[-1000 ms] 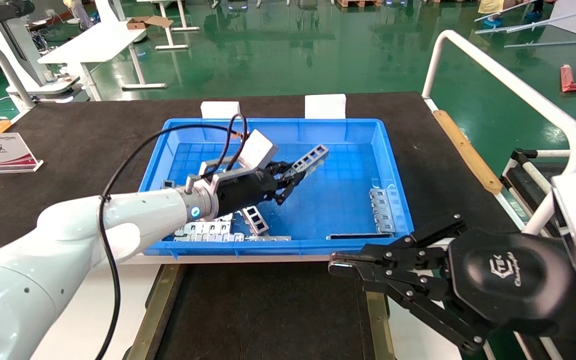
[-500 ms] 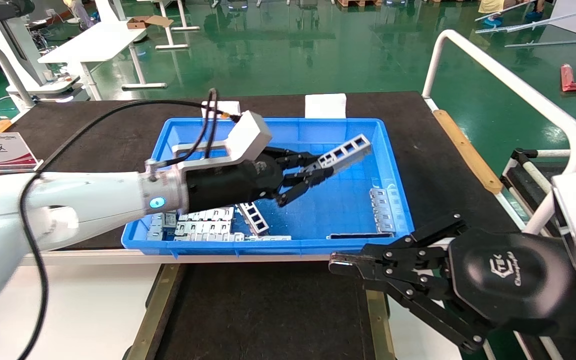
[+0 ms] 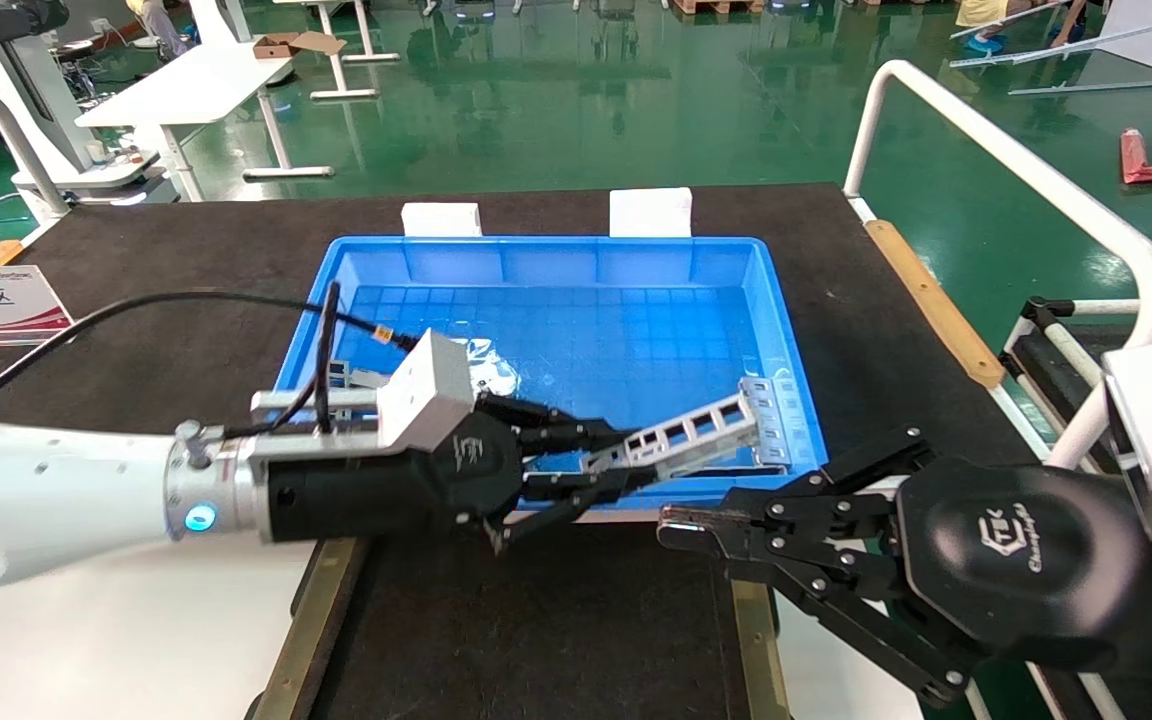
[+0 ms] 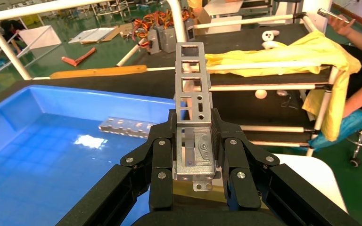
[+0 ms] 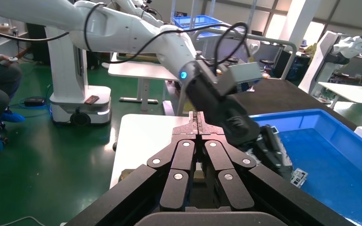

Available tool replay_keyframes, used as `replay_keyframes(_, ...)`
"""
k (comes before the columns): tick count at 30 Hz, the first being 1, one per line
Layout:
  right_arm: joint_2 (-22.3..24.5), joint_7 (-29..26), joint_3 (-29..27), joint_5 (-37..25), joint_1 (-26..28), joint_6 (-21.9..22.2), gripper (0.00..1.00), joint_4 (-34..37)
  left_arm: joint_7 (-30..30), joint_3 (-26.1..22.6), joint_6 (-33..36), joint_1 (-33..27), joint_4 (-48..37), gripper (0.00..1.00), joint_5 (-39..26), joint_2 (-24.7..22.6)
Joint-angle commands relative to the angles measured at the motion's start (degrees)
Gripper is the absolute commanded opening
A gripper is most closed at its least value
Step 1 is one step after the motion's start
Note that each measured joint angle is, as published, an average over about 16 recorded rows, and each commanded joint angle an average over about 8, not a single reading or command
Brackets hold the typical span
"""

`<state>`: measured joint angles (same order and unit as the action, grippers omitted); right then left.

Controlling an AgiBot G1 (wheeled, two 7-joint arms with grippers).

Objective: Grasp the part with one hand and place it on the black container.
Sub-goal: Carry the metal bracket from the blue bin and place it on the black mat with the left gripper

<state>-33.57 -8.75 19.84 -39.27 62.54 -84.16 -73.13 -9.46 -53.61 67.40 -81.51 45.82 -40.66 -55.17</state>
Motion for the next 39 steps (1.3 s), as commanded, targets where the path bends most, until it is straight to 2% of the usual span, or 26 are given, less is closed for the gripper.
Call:
replay_keyframes(1, 0.00, 0.00, 0.00, 0.00, 0.00, 0.00, 0.00, 0.00, 1.38, 0.02, -1.53, 1.64, 4.78, 0.00, 0.19, 2.06)
replay_keyframes(9, 0.00, 0.01, 0.01, 0.01, 0.00, 0.00, 0.00, 0.00, 6.48, -0.28, -11.08, 8.60, 21.91, 0.00, 0.24, 9.72)
replay_keyframes(17, 0.01, 0.01, 0.02, 0.01, 0.00, 0.01, 0.00, 0.00, 8.18, -1.40, -17.45, 15.03, 28.94, 0.00, -0.15, 13.92)
replay_keyframes(27, 0.01, 0.01, 0.03, 0.02, 0.01, 0.01, 0.00, 0.00, 9.61, -4.43, -22.20, 21.73, 27.04, 0.00, -1.37, 14.25)
replay_keyframes(39, 0.02, 0.02, 0.04, 0.03, 0.01, 0.02, 0.00, 0.00, 18.59, -7.52, -34.73, 25.13, 15.96, 0.00, -0.58, 6.49)
